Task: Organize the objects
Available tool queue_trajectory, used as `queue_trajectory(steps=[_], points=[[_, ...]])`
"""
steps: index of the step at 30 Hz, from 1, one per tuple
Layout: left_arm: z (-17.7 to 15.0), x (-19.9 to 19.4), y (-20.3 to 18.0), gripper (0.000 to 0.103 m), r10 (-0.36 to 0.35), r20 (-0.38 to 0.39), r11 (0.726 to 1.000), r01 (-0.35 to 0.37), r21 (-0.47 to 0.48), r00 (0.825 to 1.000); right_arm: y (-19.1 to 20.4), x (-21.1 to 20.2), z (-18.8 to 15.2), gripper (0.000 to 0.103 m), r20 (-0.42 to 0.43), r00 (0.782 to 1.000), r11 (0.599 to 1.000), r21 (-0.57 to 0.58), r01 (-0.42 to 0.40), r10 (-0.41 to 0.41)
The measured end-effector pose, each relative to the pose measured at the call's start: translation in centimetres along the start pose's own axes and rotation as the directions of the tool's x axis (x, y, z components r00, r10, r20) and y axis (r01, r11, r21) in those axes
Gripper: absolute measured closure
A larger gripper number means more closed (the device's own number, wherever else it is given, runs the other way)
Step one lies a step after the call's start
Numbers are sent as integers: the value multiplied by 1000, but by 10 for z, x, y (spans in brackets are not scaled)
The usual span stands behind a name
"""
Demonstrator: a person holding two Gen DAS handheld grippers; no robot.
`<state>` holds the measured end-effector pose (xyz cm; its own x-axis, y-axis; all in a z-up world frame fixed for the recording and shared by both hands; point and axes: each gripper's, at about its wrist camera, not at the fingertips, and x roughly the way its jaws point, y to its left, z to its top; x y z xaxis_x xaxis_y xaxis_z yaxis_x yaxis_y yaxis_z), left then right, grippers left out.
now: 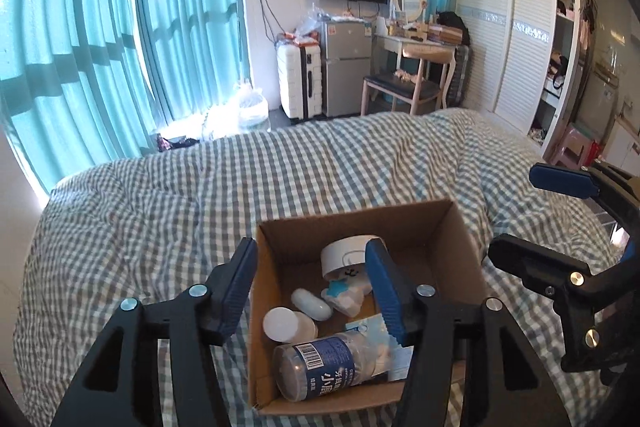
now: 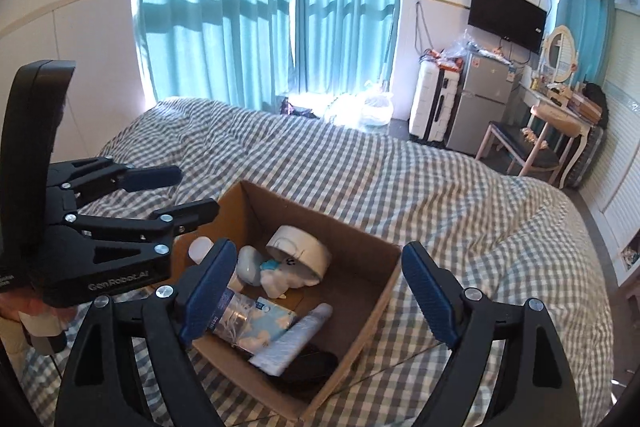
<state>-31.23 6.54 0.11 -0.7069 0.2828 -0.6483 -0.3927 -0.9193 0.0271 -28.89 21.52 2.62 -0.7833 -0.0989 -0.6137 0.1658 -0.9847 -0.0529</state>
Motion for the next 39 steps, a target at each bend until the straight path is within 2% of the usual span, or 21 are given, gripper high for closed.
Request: queue_trajectory(steps=[4,7,14,19,22,29,32,34,35,36,39], points=[[10,-30,4,30,9,41,1000,-9,-15,999,2,-32,8,16,38,999,999,2,38,-38],[15,-55,2,25,36,79,999,-35,-9,996,4,-56,14,15,69,996,998,17,53,-54],[17,-110,-5,11,91,178,996,-92,-1,980,8,-115,19,9,154,982,993,56,106,-113],[9,-137,-10,8,107,237,994,-107,-12,966,9,-147,10,4,207,967,986,101,133,-152],[-4,-148,-15,6,118,257,993,-113,-32,959,12,-161,-2,3,228,963,986,117,120,-145],[-46,-166,-31,3,169,321,986,-159,-55,932,20,-185,-46,2,316,923,975,117,190,-218],[-70,-171,-35,3,220,340,976,-208,-70,914,24,-186,-69,2,326,914,970,127,210,-240],[-88,-175,-37,3,277,358,961,-258,-102,892,28,-184,-86,2,329,909,966,131,223,-255],[-95,-177,-38,3,287,364,958,-266,-109,886,29,-185,-95,2,337,904,963,138,230,-264],[-102,-179,-38,2,297,368,955,-274,-115,881,30,-185,-102,2,342,902,963,142,228,-264],[-122,-181,-35,2,322,361,946,-290,-143,875,29,-180,-122,2,307,920,966,158,203,-243]])
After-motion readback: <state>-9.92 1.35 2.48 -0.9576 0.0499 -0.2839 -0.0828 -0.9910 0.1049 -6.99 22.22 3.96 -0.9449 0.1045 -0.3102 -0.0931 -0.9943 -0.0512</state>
